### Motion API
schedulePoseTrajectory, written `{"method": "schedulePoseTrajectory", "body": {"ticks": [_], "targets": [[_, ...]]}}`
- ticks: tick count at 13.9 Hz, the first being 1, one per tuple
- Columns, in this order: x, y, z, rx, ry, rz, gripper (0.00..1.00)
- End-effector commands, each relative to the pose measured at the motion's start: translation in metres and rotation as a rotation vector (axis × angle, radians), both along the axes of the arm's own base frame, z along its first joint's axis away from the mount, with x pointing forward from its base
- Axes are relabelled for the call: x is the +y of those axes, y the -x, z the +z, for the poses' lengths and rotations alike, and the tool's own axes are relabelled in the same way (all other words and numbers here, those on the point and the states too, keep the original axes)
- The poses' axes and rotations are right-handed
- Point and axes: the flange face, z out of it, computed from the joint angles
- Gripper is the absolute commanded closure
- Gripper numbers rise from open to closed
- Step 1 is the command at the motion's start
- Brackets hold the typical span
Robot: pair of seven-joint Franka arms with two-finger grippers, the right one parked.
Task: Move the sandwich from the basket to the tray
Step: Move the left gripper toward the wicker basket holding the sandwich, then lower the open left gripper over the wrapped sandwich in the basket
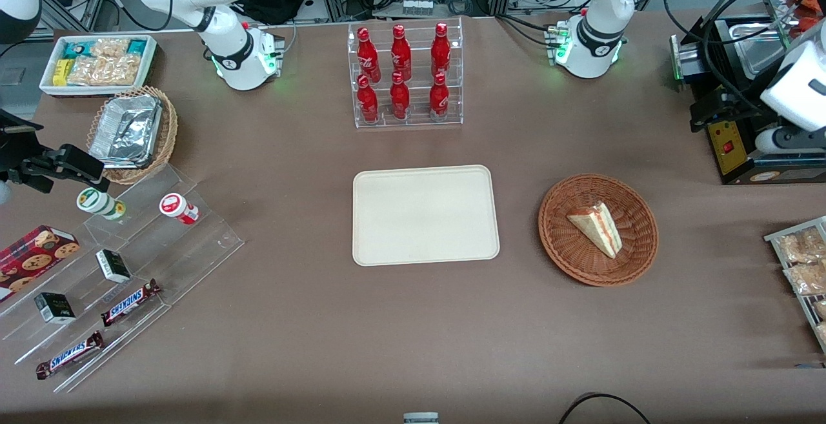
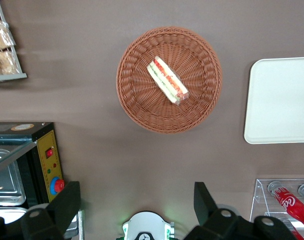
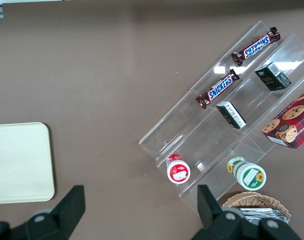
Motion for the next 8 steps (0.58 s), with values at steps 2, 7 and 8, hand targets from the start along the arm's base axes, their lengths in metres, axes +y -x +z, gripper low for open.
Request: {"method": "schedulePoseTrajectory", "body": {"ticks": [2,7,8], "targets": [[-0.009,-0.007,-0.062,0.009,-0.034,0.085,0.0],[-0.045,0.005,-0.151,-0.164,-0.062,0.51,0.0],[-0.046,0.007,-0.168,-0.176,-0.061,0.565,0.0]]}}
